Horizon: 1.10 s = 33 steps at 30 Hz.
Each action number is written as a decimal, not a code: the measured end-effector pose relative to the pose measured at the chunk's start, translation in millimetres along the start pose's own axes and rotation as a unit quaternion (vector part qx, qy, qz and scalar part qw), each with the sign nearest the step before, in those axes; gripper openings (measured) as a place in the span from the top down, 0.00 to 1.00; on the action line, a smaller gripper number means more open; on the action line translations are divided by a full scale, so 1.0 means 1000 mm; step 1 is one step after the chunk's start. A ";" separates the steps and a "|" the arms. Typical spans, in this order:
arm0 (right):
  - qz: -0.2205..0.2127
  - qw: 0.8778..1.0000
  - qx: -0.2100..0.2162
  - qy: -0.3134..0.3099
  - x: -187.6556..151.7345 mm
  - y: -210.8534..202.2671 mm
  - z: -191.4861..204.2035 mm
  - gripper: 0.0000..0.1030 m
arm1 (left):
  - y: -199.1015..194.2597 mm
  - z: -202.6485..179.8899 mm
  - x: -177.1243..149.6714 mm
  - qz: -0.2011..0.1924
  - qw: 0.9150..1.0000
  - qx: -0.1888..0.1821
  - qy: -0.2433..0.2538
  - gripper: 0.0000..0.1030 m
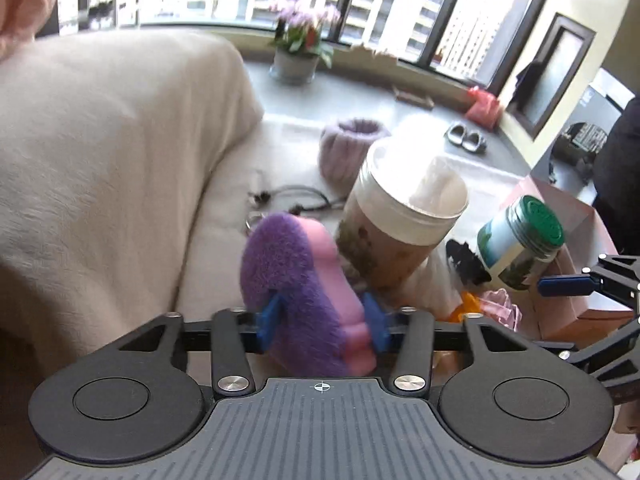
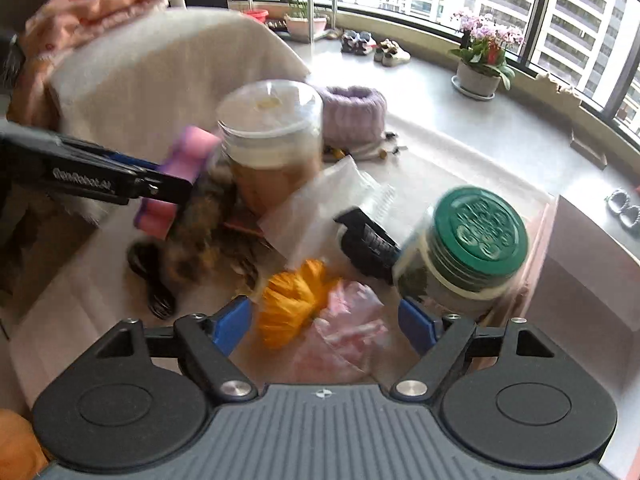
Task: Organize soft objects
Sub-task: 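Close the left tool on the purple sponge while the right tool grasps the black cable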
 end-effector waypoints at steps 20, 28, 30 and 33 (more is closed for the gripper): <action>0.057 0.985 0.096 -0.134 0.004 0.081 0.134 0.83 | 0.012 0.004 -0.019 -0.013 0.997 0.045 0.059 0.31; 0.072 0.990 0.093 -0.080 -0.027 0.046 0.106 0.86 | 0.020 -0.006 -0.019 -0.031 0.992 0.077 0.095 0.32; 0.069 0.992 0.092 -0.061 -0.034 0.035 0.096 0.87 | 0.014 -0.006 -0.024 -0.041 0.991 0.076 0.102 0.37; 0.050 0.994 0.080 -0.050 -0.041 0.015 0.088 0.87 | -0.003 -0.006 -0.034 -0.058 0.989 0.073 0.113 0.51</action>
Point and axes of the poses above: each gripper's, at about its wrist camera, not at the fingertips, and y roughly the way its jaws point, z to its left, x to its top, the point moved 3 cm from there along y, roughly the way its jaws point, and after that the axes turned 12 degrees about x, right-handed, at the moved point
